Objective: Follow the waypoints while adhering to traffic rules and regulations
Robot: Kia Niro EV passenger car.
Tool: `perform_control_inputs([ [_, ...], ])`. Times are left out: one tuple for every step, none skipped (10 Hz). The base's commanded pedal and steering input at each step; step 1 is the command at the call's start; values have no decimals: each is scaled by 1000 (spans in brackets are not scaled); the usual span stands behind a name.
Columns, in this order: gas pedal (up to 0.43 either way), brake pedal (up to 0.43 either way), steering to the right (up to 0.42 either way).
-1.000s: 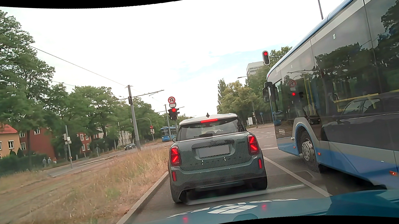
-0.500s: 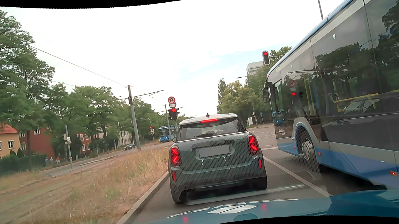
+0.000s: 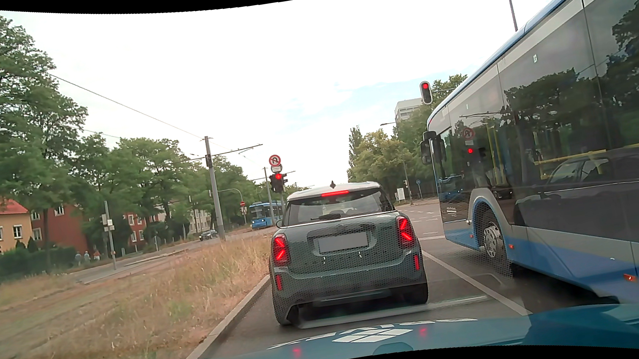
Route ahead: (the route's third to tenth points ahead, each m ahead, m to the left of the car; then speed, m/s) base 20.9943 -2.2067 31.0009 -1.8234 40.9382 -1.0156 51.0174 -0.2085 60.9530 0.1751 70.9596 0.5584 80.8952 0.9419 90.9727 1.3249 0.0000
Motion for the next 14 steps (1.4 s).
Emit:
perform_control_inputs([
  [0,232,0],
  [0,232,0],
  [0,232,0],
  [0,232,-1],
  [0,232,0],
  [0,232,-1],
  [0,232,0],
  [0,232,0],
  [0,232,-1],
  [0,232,-1],
  [0,232,-1],
  [0,232,-1],
  [0,232,0],
  [0,232,-1],
])
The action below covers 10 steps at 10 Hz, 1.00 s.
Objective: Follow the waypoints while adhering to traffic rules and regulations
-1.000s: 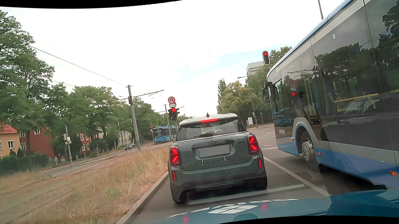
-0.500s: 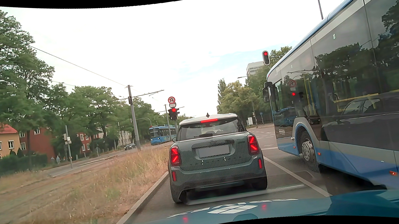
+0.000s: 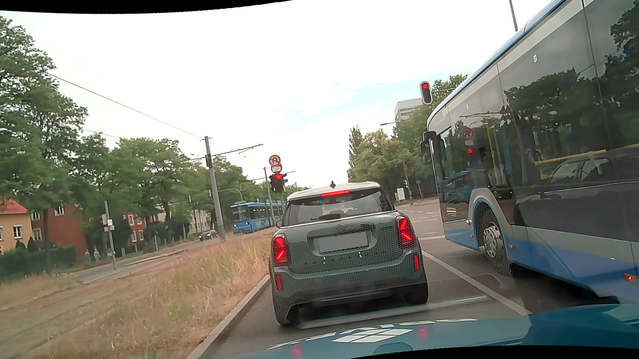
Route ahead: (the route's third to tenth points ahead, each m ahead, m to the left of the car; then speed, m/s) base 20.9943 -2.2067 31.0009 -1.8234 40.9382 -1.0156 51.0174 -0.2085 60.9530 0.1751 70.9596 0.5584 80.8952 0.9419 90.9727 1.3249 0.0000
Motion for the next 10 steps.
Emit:
perform_control_inputs([
  [0,232,0],
  [0,232,-1],
  [0,232,0],
  [0,232,-1],
  [0,232,-1],
  [0,232,-1],
  [0,232,-1],
  [0,232,-1],
  [0,232,-1],
  [0,232,-1],
])
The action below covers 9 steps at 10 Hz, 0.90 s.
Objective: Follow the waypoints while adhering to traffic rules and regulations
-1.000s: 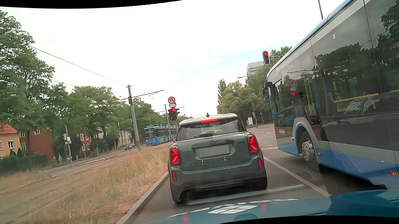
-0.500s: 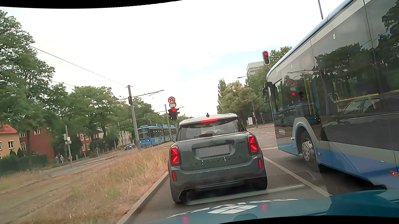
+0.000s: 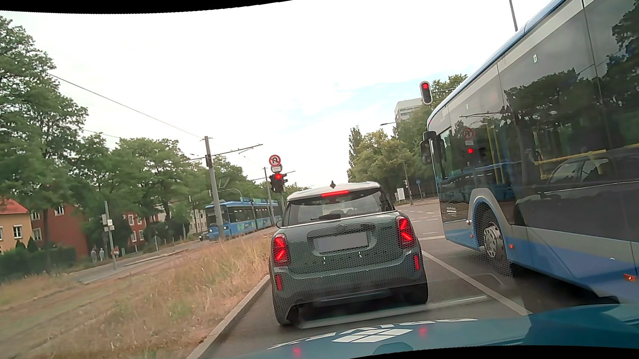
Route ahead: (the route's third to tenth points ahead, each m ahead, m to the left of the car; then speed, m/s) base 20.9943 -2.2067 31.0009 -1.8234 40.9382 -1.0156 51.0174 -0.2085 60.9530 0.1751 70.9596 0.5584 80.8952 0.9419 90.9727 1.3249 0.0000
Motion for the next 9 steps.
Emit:
perform_control_inputs([
  [0,232,-1],
  [0,232,-1],
  [0,232,0],
  [0,232,-1],
  [0,232,0],
  [0,232,-1],
  [0,232,-1],
  [0,232,0],
  [0,232,0],
])
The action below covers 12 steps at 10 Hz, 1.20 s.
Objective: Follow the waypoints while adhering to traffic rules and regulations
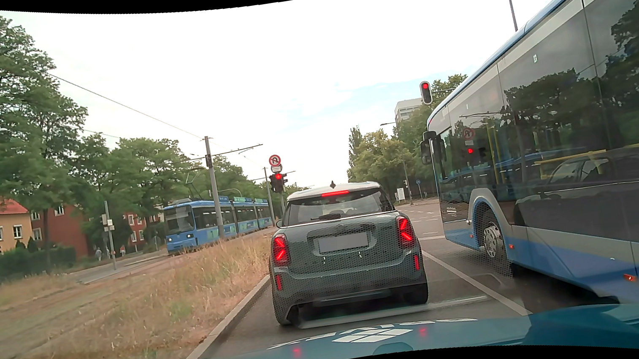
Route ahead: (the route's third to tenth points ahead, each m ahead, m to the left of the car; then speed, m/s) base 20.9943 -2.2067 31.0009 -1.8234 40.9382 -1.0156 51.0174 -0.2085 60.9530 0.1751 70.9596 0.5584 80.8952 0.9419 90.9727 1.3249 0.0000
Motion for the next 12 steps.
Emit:
perform_control_inputs([
  [0,232,-1],
  [0,232,-1],
  [0,232,-1],
  [0,232,-1],
  [0,232,-1],
  [0,232,-1],
  [0,232,0],
  [0,232,-1],
  [0,232,-1],
  [0,232,0],
  [0,238,-1],
  [0,232,0],
])
